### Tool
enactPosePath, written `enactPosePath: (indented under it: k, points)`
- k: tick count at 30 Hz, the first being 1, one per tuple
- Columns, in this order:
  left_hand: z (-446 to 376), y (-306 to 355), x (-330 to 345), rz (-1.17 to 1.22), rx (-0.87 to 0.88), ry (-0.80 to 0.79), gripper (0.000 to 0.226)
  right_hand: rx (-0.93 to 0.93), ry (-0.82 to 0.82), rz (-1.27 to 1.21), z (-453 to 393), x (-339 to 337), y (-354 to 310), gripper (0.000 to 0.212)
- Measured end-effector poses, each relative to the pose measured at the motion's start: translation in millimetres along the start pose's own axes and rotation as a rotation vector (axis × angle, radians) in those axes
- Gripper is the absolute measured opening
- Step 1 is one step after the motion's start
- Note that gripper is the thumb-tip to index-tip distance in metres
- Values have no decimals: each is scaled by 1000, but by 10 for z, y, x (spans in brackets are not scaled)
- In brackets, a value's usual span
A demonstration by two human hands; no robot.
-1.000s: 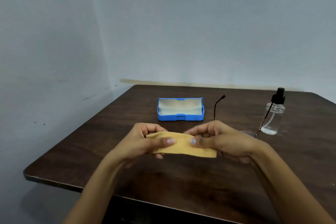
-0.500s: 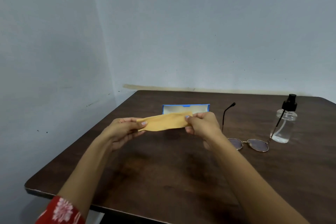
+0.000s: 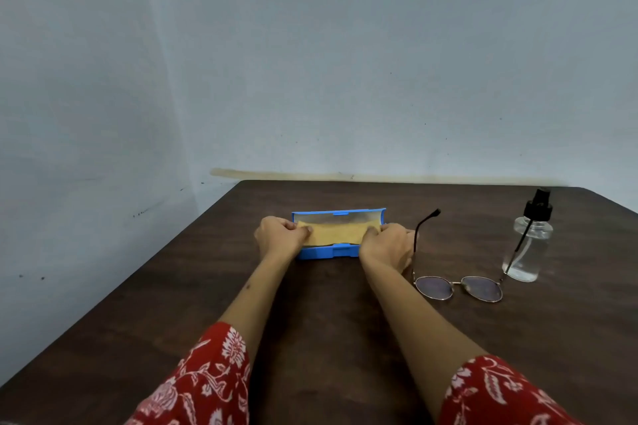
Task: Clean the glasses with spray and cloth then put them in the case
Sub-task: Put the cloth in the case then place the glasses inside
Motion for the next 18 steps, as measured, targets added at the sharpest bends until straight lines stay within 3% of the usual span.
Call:
enactPosePath:
  k: [11, 18]
  points:
    - [39, 68, 19, -218, 133, 60, 4, 5, -15, 47, -114, 39, 48, 21]
    - [74, 93, -21, -226, 131, 105, 15, -48, 51, -35, -46, -15, 45, 16]
Point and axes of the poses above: each hand's wrist, its own z-axis away from the middle knuckle, its own x-axis out of the palm, y = z × x, the point moved 9 cm from there along -z, towards the middle knuckle, and after that the axes turned 12 degrees about -z, right-handed, at the moved point
